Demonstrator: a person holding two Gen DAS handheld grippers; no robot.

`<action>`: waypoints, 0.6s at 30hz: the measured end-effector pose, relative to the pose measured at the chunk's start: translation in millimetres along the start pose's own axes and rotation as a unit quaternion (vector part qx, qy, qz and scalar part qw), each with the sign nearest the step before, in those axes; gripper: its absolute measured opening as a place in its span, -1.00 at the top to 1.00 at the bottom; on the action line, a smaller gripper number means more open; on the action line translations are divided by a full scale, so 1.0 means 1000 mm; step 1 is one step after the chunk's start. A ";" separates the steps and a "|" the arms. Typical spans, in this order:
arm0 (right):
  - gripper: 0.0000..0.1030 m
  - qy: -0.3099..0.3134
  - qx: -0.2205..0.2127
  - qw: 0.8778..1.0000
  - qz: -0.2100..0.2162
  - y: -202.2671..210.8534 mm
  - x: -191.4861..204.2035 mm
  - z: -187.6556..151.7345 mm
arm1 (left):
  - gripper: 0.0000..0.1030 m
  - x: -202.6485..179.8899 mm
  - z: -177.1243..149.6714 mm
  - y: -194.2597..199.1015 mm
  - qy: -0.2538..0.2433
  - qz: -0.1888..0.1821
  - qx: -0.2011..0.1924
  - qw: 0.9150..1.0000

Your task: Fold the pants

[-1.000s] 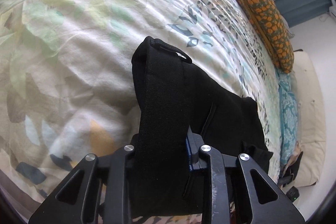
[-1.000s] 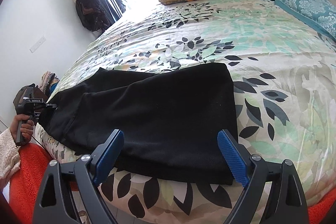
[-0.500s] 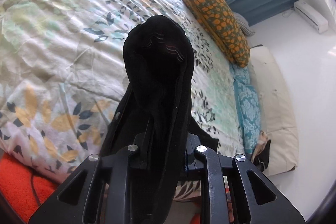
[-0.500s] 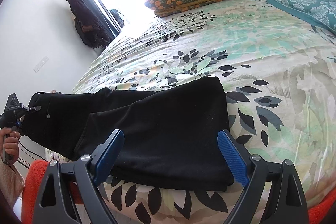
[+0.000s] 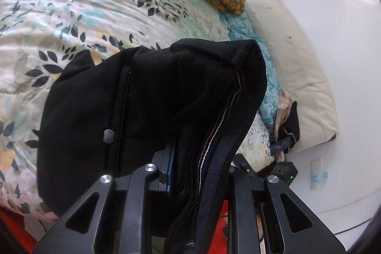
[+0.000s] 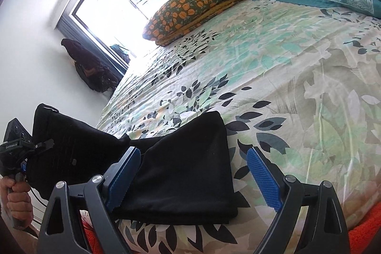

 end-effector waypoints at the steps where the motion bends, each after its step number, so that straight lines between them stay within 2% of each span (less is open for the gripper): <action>1: -0.76 -0.004 -0.002 1.000 -0.001 0.003 -0.003 0.001 | 0.63 -0.006 -0.005 -0.018 -0.006 0.008 0.006 1.000; 4: -0.76 -0.016 -0.009 1.000 -0.001 0.008 -0.010 0.005 | 0.55 -0.026 -0.020 -0.072 -0.069 0.049 0.015 0.996; 6: -0.76 -0.027 -0.012 1.000 -0.001 0.011 -0.017 0.007 | 0.23 -0.033 -0.031 -0.105 -0.114 0.074 0.033 0.990; 8: -0.76 -0.043 -0.013 0.999 -0.004 0.013 -0.025 0.007 | 0.15 -0.037 -0.042 -0.124 -0.136 0.084 0.064 0.985; 9: -0.76 -0.050 -0.013 0.999 -0.005 0.014 -0.030 0.006 | 0.15 -0.041 -0.046 -0.123 -0.141 0.075 0.067 0.985; 11: -0.76 -0.063 -0.011 0.998 -0.001 0.015 -0.036 0.006 | 0.08 -0.051 -0.049 -0.102 -0.152 0.036 0.051 0.986; 13: -0.76 -0.074 -0.003 0.997 0.021 0.013 -0.037 0.004 | -0.02 -0.054 -0.042 -0.072 -0.155 0.017 0.021 0.988; 14: -0.76 -0.078 0.004 0.996 0.038 0.009 -0.034 0.002 | -0.16 -0.051 -0.036 -0.055 -0.153 0.015 0.002 0.988; 15: -0.76 -0.081 0.015 0.995 0.060 0.003 -0.029 -0.001 | -0.22 -0.046 -0.030 -0.036 -0.147 0.015 -0.021 0.989; 18: -0.76 -0.090 0.077 0.986 0.116 -0.022 -0.010 -0.020 | -0.23 -0.018 -0.010 0.008 -0.111 0.030 -0.081 0.990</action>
Point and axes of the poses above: each gripper's, at about its wrist camera, not at the fingertips, and y roughly against the way its jaws point, x to its left, z to its top, the point moved 7 cm from there along -y, roughly the way its jaws point, and after that the axes turned 5 degrees about z, right-handed, at the moved point
